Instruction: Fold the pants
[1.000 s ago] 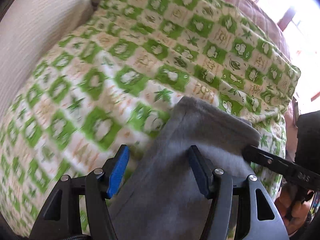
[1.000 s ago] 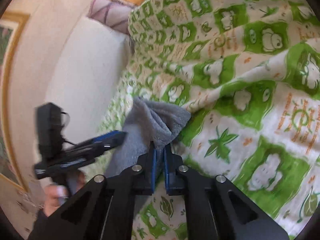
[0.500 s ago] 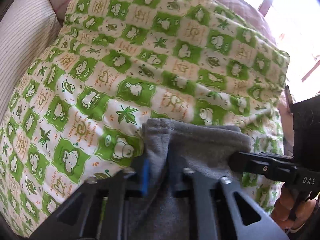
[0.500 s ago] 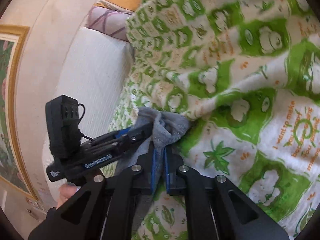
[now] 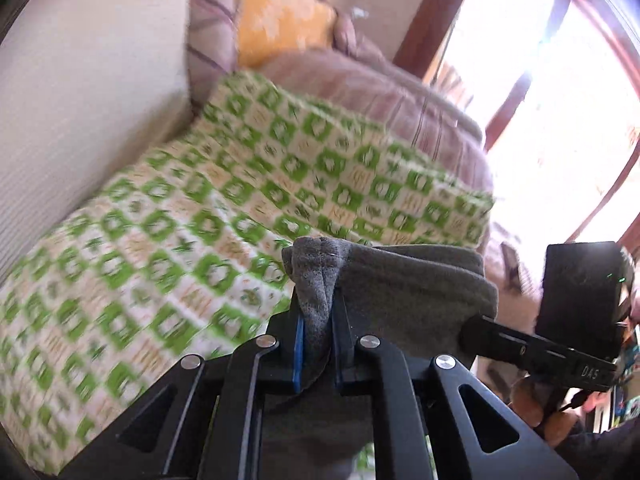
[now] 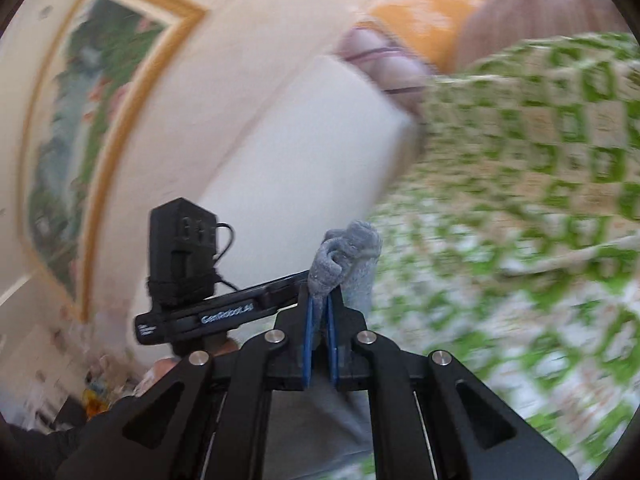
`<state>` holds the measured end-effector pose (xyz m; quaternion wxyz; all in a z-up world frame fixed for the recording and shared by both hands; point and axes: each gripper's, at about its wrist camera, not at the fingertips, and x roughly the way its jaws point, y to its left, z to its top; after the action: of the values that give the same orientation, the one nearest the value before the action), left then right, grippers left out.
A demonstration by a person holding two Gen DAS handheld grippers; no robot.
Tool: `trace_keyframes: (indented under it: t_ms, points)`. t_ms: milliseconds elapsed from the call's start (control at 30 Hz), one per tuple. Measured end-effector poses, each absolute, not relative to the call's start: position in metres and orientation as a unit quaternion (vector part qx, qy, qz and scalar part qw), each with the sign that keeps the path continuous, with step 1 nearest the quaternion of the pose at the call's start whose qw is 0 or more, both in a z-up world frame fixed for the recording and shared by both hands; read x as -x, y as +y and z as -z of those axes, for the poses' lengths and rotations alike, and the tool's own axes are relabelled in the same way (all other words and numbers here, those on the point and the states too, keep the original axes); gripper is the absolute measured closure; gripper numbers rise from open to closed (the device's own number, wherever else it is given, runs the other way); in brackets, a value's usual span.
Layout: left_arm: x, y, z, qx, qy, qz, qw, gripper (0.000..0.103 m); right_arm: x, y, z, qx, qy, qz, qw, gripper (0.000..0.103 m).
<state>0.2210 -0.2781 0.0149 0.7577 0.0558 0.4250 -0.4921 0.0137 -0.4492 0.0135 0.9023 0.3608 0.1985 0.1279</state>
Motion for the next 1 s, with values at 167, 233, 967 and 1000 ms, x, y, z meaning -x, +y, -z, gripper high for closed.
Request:
trace_keyframes:
  t_ms: [167,233,967,1000]
  points:
    - [-0.209,-0.2,-0.04,0.002,0.404,0.475,0.782,0.094,-0.018,-0.391,-0.027,-0.372,0.196,-0.239,0.875,0.096]
    - [-0.204,-0.17,-0.04,0.029,0.4,0.464,0.79,0.094,-0.022,-0.365,-0.03,-0.366,0.208,-0.273,0.865,0.096]
    - [-0.164,0.023,0.068,0.196,0.453,0.326,0.807,0.093,-0.051,-0.184,0.056,-0.3,0.399,-0.374,0.782,0.096]
    - [-0.164,0.028,0.071,0.196,0.458,0.32,0.806,0.092,-0.052,-0.182,0.058,-0.299,0.403,-0.373,0.781,0.096]
